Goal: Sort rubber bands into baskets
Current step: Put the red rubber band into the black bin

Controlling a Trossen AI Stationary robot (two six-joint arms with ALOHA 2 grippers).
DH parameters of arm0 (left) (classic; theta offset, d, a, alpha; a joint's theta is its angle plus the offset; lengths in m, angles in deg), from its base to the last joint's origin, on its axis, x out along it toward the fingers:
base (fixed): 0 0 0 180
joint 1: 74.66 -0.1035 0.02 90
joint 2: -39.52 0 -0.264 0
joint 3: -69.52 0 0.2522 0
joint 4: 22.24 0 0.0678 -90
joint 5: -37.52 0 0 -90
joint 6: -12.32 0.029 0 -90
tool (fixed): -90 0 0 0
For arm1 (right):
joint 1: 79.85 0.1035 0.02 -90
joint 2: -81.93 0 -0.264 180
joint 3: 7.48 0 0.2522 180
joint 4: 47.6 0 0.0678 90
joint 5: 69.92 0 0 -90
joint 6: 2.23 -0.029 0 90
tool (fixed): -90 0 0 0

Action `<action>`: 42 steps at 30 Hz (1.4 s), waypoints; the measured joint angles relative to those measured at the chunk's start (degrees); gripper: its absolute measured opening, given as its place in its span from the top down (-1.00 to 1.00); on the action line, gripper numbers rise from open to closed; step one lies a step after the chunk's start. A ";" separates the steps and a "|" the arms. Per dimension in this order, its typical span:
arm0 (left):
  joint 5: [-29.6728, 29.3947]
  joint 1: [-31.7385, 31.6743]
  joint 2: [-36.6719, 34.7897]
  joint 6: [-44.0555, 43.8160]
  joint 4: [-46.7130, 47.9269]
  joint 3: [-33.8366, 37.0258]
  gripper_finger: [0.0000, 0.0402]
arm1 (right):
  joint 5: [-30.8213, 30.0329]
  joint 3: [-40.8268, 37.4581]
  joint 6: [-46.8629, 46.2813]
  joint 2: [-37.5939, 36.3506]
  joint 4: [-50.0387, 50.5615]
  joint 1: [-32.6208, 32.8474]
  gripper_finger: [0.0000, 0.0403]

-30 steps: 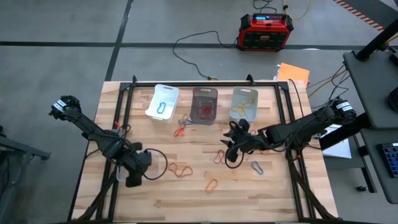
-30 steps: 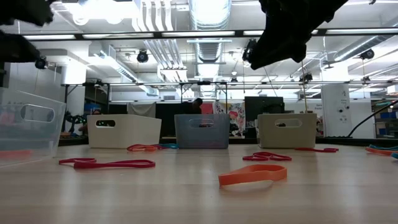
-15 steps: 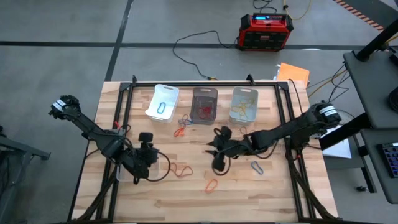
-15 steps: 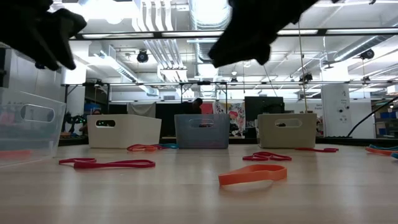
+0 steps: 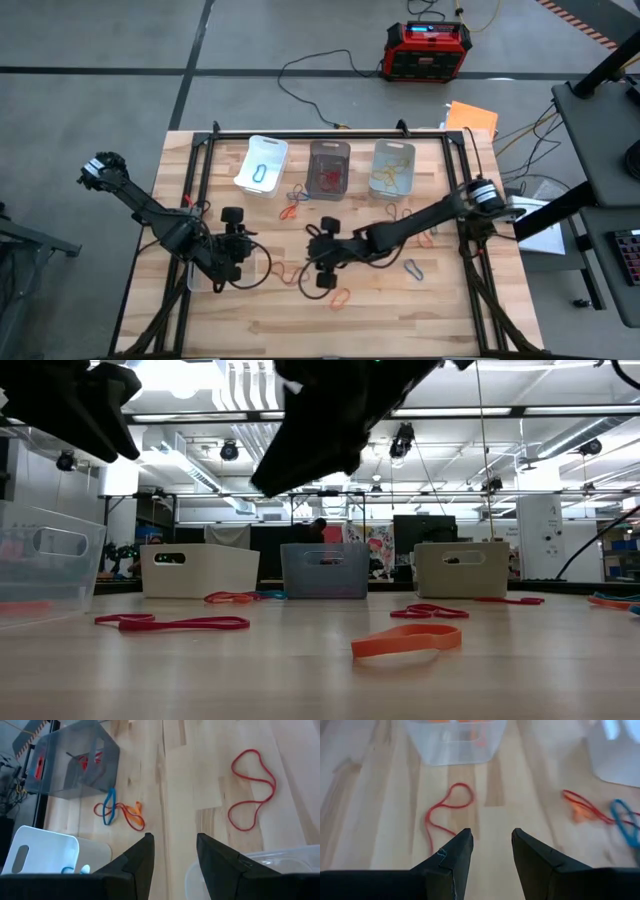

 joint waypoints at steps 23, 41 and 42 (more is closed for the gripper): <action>-0.06 0.00 0.02 -0.72 -1.34 0.02 0.34 | 10.25 11.86 2.38 16.86 -1.64 0.55 0.14; 0.00 0.00 0.02 -0.74 -5.24 3.78 0.34 | 10.64 11.86 6.99 21.09 -6.77 0.44 -0.08; -0.01 0.00 0.02 -0.74 -5.58 4.18 0.34 | 10.66 11.86 7.26 21.51 -7.21 0.42 -0.07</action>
